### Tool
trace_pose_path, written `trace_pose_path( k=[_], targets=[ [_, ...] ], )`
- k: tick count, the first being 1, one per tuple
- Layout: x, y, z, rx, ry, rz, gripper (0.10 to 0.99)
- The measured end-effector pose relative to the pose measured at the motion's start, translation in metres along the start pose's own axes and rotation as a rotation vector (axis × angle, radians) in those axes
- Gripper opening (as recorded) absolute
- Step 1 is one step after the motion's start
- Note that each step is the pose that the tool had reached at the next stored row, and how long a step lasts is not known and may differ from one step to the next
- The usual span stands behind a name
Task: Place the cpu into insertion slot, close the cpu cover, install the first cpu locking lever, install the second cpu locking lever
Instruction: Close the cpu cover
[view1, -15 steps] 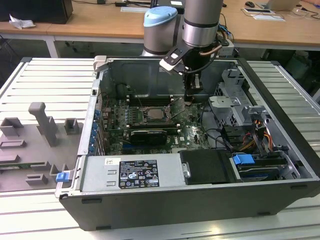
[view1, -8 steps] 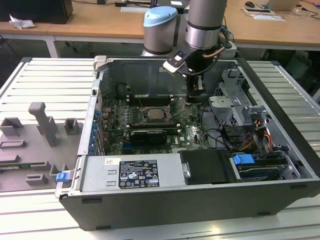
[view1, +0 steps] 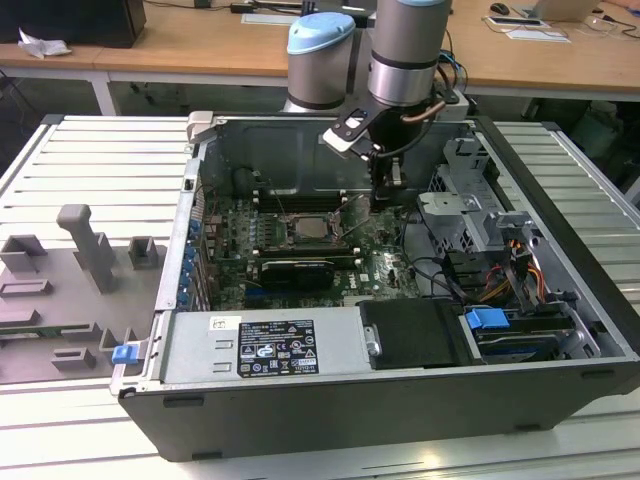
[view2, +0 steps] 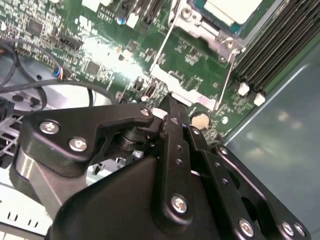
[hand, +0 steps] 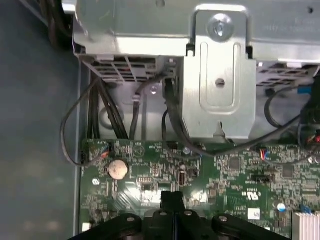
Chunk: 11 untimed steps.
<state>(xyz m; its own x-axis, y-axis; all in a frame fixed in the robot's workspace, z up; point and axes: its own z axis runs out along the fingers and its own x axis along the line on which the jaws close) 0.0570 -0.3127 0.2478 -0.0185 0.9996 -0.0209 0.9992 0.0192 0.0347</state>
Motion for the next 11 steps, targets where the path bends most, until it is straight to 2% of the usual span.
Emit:
trace_pose_path(
  k=[11],
  targets=[
    [0.0002,-0.0064,-0.0001,0.000,0.0002,0.000,0.106]
  ],
)
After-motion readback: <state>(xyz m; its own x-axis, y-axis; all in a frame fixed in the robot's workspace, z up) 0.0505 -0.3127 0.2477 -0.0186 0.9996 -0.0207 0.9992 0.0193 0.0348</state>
